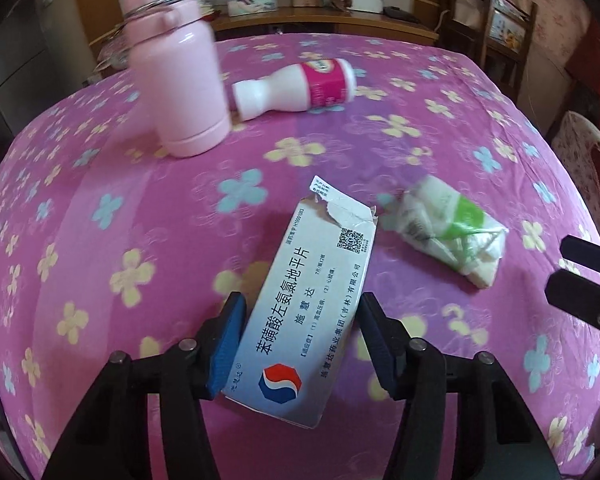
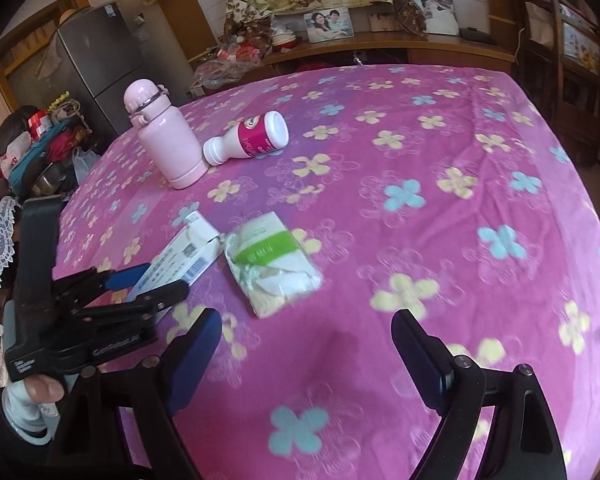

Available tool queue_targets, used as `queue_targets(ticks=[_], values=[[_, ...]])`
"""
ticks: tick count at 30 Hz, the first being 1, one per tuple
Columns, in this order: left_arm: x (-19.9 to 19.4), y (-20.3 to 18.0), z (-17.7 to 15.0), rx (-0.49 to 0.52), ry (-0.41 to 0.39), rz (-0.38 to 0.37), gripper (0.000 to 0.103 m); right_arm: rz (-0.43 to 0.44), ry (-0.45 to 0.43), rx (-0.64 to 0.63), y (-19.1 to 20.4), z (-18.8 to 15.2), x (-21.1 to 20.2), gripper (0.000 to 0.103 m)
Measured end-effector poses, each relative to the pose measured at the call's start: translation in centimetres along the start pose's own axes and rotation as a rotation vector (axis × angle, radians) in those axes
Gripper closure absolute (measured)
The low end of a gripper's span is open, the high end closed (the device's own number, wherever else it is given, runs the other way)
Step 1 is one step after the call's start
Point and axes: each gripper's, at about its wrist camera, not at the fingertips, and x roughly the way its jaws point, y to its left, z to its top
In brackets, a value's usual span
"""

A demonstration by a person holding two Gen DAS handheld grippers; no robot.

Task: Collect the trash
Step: 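Move left tool to the white medicine box while right moves to the tissue pack, then grasp the white medicine box with left tool while right grasps the white tissue pack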

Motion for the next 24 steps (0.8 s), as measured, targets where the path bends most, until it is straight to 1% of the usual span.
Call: queue_targets(ticks=[6,12,20,24], values=[[-0.2,0.8,-0.5,-0.003,-0.001,0.002,0.043,0.004,0.011,-0.016,1.2,0.7,1.6,0.014],[-0.1,0.8,-0.5,-0.012,-0.004,-0.008,0.043,-0.028,0.020,-0.068,2.2,1.2,2.8,0.014],[0.1,0.9,-0.4,-0.016,0.006,-0.020,0.043,-0.062,0.017,-0.109,2.2,2.5,4.2,0.014],[0.2,0.7,-0.3,-0.017,0.002,-0.018,0.042,-0.064,0.038,-0.134,2.3,3.0,5.2,0.014]])
